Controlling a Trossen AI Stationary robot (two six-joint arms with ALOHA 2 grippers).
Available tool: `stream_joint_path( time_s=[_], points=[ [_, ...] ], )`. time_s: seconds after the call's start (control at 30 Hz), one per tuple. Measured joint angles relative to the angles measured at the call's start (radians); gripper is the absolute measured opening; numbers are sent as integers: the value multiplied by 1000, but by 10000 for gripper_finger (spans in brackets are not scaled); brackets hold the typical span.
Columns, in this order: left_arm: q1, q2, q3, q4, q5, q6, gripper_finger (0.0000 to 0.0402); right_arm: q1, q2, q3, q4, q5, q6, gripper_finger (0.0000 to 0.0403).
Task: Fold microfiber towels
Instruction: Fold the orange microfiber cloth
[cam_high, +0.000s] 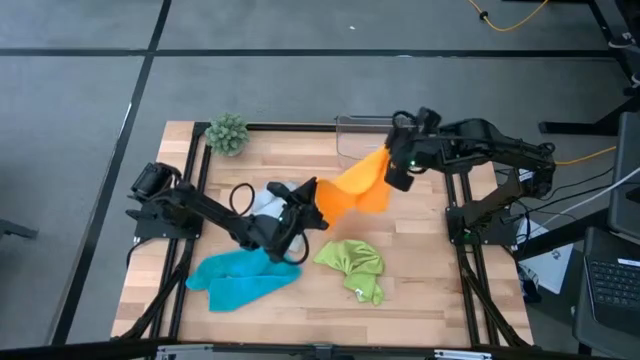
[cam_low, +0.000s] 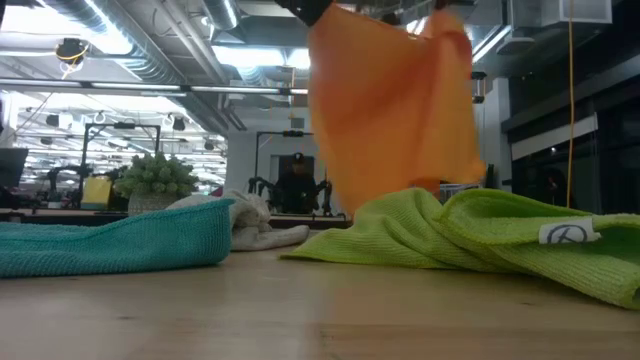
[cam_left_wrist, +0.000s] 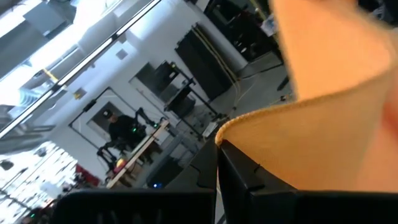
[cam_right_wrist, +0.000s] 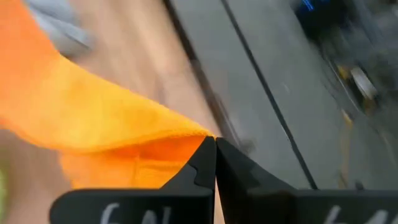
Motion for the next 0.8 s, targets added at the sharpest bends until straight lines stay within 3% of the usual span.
stream_joint_path(
  time_s=[0.27,0.57,0.8],
  points=[
    [123,-32,0,-6,10,3,0,-15,-33,-25,9,120,159,8],
    [123,-314,0,-63,15,18,0,-57,-34,-25,7,40,130,8],
    [163,-541,2,-206,89,0,0,-78,-33,-24,33,-26,126,8]
  ],
)
